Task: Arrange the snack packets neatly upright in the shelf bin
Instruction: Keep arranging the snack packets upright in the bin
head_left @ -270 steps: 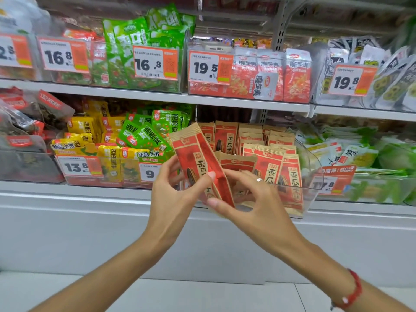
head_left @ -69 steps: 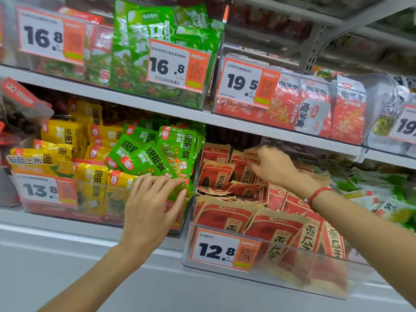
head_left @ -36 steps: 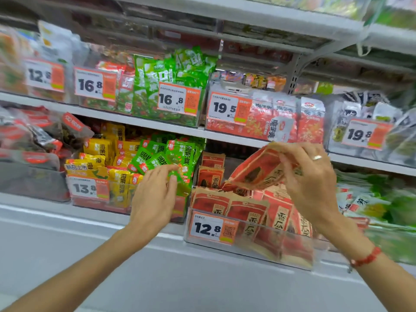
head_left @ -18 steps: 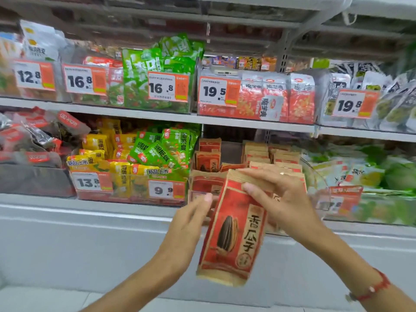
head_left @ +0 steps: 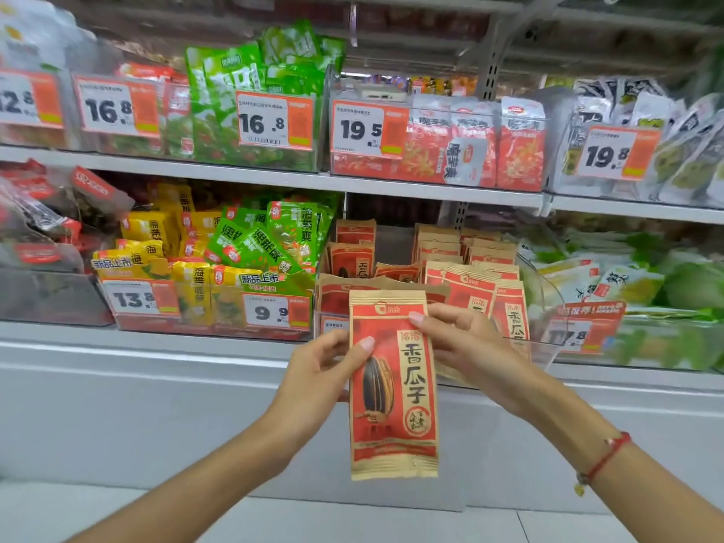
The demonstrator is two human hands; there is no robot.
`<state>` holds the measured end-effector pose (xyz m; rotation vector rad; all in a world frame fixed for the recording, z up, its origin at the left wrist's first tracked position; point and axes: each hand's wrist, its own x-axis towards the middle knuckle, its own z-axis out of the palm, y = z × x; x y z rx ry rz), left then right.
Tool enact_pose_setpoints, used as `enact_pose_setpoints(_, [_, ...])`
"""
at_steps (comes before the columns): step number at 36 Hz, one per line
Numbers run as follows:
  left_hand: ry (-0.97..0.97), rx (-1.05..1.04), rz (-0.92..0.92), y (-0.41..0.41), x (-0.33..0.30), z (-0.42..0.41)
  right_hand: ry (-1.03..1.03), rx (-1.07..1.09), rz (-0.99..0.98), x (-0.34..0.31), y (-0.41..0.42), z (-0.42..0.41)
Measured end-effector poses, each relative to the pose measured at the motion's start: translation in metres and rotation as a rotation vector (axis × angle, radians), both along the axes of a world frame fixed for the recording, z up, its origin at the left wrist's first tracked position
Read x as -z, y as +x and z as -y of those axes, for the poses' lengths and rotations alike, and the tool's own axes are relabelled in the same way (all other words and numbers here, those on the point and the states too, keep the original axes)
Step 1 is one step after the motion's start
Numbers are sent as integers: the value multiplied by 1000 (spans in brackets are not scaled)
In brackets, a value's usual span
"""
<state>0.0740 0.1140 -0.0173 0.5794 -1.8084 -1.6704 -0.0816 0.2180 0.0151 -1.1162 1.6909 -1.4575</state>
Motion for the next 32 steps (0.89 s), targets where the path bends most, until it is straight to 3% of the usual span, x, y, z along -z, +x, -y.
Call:
enact_pose_setpoints(7, [14, 31, 33, 5, -4, 9, -153, 182, 29, -5, 6, -1])
enact_pose_setpoints(12, [-52, 102, 93, 10, -2, 10, -24, 152, 8, -2, 0, -3])
enact_pose_setpoints(19, [-24, -77, -89, 8, -6, 11, 104, -130, -77, 0, 1, -9])
enact_pose_setpoints(26, [-138, -276, -76, 4, -3, 14, 8, 22, -82, 4, 10, 0])
enact_pose_setpoints(32, [-34, -162, -37, 3, -11, 1, -105, 205, -512, 4, 25, -2])
